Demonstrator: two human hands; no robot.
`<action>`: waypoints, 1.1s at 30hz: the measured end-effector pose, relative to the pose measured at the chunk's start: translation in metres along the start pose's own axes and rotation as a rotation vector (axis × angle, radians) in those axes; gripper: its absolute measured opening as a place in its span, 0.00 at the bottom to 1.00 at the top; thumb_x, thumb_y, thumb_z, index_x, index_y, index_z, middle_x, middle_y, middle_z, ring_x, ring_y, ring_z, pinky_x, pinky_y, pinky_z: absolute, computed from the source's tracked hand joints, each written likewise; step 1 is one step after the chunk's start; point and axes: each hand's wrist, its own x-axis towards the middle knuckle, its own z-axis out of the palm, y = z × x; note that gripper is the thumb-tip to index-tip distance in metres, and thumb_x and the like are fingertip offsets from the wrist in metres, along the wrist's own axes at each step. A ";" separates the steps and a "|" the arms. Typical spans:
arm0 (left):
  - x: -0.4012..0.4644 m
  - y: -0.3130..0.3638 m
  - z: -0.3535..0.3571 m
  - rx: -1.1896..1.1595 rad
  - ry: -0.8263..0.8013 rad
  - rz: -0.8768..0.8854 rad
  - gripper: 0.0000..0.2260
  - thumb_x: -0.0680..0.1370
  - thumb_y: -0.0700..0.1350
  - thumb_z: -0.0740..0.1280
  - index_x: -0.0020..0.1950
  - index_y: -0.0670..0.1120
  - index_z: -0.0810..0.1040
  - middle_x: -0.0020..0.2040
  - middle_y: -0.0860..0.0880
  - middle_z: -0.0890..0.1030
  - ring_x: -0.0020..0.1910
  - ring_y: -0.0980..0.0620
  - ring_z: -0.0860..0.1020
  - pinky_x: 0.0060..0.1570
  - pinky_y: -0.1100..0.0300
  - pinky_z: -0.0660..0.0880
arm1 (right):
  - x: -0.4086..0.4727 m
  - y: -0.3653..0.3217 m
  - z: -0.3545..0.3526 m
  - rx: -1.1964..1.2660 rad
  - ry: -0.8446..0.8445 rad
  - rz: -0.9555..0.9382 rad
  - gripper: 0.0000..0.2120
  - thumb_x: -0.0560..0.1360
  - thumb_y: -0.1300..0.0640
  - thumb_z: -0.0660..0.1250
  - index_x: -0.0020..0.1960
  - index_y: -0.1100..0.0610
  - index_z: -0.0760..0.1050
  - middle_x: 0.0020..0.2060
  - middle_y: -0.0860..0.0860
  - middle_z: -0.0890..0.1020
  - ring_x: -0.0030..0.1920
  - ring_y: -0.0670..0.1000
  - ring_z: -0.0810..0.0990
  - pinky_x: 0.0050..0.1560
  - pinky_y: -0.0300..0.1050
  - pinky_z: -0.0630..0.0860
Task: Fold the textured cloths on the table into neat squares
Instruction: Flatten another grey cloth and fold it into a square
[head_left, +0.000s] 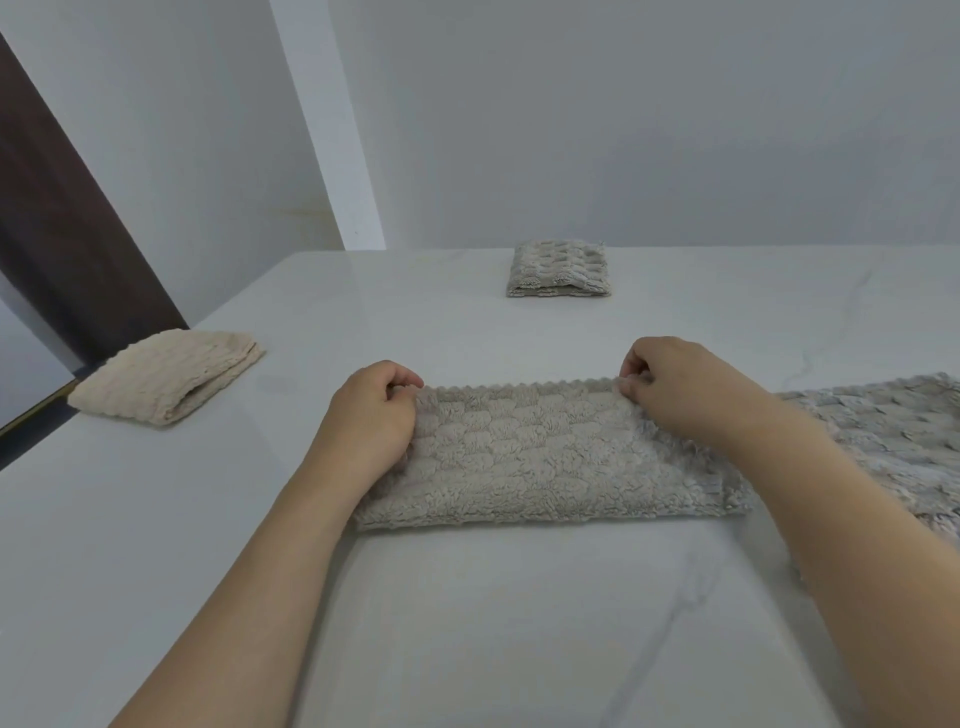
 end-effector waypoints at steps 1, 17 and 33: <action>0.000 0.000 0.000 0.008 0.014 -0.004 0.08 0.80 0.41 0.61 0.51 0.50 0.79 0.43 0.51 0.78 0.33 0.55 0.74 0.33 0.62 0.66 | 0.000 0.000 0.001 -0.019 -0.010 0.010 0.05 0.80 0.57 0.60 0.52 0.55 0.74 0.51 0.52 0.78 0.52 0.54 0.75 0.51 0.49 0.73; -0.054 0.032 0.038 0.596 -0.430 0.307 0.28 0.83 0.59 0.42 0.81 0.52 0.41 0.81 0.54 0.42 0.79 0.55 0.39 0.76 0.52 0.36 | -0.013 -0.029 0.051 -0.190 -0.028 -0.015 0.26 0.82 0.44 0.44 0.78 0.51 0.54 0.78 0.48 0.54 0.77 0.50 0.50 0.76 0.54 0.44; -0.054 0.033 0.042 0.581 -0.410 0.291 0.25 0.84 0.56 0.41 0.81 0.54 0.41 0.81 0.55 0.40 0.79 0.54 0.37 0.76 0.49 0.35 | -0.038 -0.045 0.038 -0.184 -0.003 -0.053 0.25 0.83 0.47 0.43 0.79 0.51 0.50 0.79 0.46 0.49 0.78 0.50 0.46 0.76 0.53 0.41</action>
